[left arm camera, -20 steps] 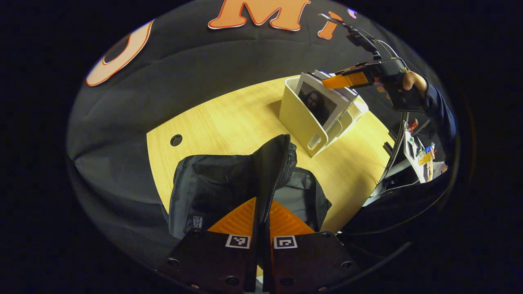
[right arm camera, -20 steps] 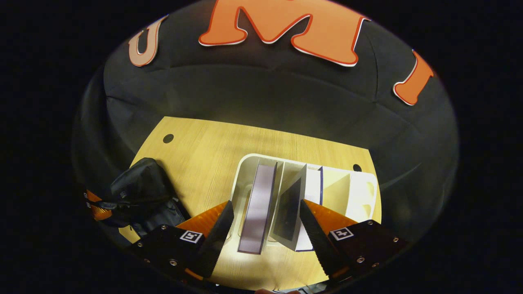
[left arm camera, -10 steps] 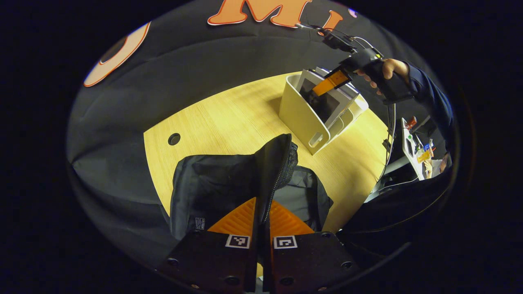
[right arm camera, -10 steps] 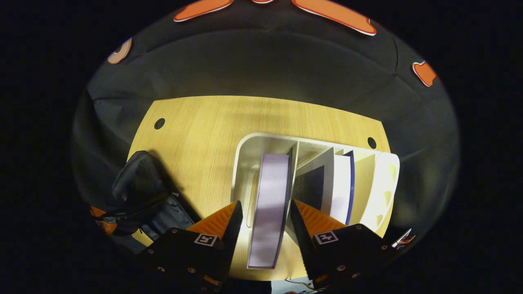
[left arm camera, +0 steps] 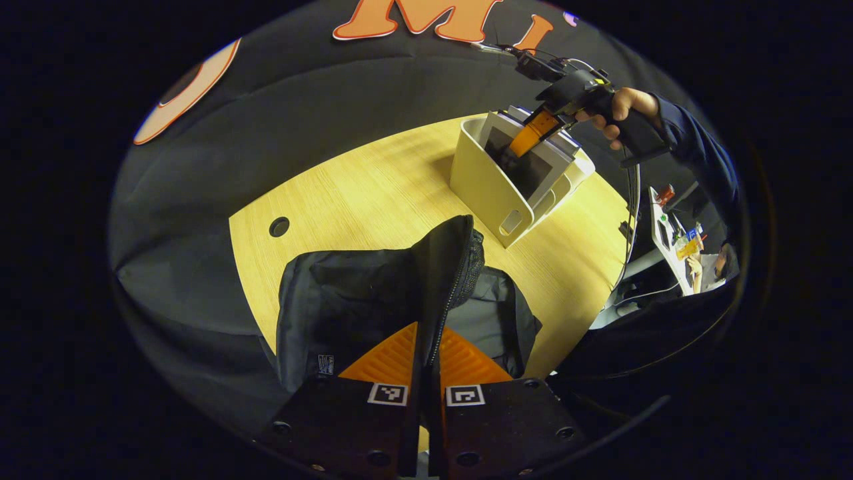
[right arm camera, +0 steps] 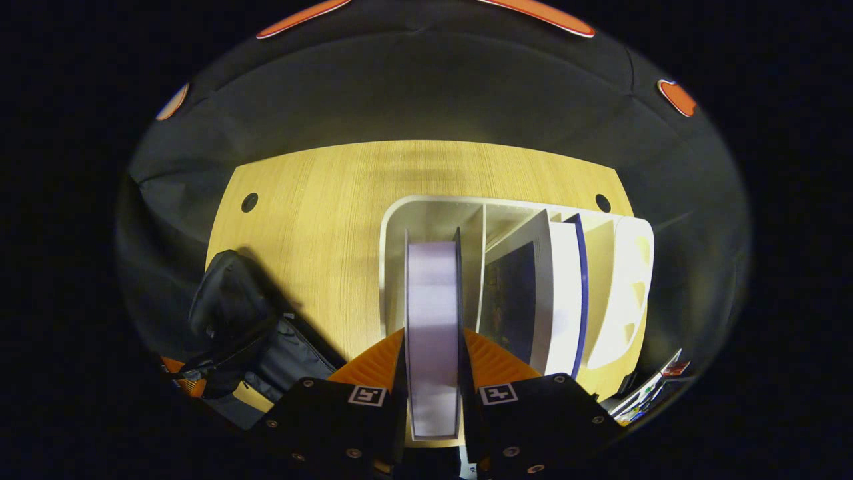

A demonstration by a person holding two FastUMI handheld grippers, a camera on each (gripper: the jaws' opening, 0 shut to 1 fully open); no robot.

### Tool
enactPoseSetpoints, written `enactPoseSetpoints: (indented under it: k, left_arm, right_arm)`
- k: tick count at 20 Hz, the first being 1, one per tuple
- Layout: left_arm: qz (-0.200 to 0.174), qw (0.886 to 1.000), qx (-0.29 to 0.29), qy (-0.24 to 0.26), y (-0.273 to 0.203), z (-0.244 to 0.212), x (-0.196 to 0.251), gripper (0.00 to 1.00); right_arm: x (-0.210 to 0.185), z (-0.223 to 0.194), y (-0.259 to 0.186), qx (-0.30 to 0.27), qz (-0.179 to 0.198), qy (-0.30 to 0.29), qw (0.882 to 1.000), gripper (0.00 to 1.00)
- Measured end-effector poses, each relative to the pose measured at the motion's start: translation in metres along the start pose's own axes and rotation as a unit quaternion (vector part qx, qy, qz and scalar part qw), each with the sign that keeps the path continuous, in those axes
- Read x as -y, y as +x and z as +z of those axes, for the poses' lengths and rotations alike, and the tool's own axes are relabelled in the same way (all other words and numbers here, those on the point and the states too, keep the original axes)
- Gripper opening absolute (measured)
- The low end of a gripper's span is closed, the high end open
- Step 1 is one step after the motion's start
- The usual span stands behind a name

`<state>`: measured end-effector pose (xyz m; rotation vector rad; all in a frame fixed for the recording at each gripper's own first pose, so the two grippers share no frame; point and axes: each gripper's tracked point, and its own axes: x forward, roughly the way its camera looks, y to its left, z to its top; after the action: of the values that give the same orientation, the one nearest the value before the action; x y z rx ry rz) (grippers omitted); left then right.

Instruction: Open the schoolbag, grab two books from the bookshelf and put them into the schoolbag.

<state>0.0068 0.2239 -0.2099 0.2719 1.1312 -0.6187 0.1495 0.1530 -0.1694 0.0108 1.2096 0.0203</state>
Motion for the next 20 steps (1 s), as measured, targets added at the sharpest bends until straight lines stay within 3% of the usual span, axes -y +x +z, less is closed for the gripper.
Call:
enactPoseSetpoints:
  k: [7, 20]
  left_arm:
    - [-0.015, 1.0, -0.003, 0.022, 0.005, -0.001, 0.004, 0.07]
    - [-0.04, 0.998, -0.02, 0.044, 0.017, -0.009, 0.015, 0.07]
  right_arm:
    - [-0.001, -0.024, -0.044, 0.026, 0.017, 0.019, 0.999, 0.35]
    - [0.026, -0.13, -0.093, 0.041, 0.044, 0.105, 0.993, 0.33]
